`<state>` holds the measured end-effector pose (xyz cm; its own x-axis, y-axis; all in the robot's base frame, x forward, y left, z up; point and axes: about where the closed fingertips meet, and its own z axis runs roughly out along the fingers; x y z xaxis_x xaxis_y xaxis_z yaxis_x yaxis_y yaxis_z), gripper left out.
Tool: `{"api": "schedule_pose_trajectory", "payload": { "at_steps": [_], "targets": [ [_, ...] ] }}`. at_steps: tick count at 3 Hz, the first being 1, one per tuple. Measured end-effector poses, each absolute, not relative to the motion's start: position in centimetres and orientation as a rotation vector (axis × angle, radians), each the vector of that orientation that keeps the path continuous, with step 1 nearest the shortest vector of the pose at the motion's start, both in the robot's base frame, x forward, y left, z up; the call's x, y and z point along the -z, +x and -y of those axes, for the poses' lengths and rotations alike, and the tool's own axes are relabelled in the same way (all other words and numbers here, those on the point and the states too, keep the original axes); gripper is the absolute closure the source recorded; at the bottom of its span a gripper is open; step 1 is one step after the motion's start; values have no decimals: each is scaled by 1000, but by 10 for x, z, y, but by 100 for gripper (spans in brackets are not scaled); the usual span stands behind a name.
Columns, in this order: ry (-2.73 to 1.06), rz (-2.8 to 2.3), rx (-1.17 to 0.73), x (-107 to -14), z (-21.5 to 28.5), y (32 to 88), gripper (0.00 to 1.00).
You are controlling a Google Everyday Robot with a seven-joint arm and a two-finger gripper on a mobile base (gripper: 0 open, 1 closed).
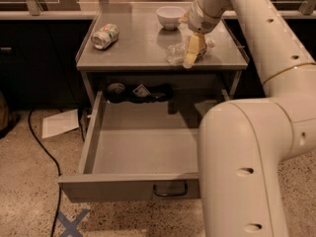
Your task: Place water bottle into top drawer
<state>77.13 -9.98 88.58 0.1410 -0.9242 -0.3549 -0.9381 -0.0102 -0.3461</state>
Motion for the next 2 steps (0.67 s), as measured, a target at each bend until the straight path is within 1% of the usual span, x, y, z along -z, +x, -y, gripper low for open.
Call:
{"api": "schedule_pose_trajectory", "payload": {
  "at_steps": [1,2],
  "targets": [
    [-1944,-1765,-34,-868,89,790,0],
    [-1913,-1775,-71,-853,88,799,0]
  ]
}}
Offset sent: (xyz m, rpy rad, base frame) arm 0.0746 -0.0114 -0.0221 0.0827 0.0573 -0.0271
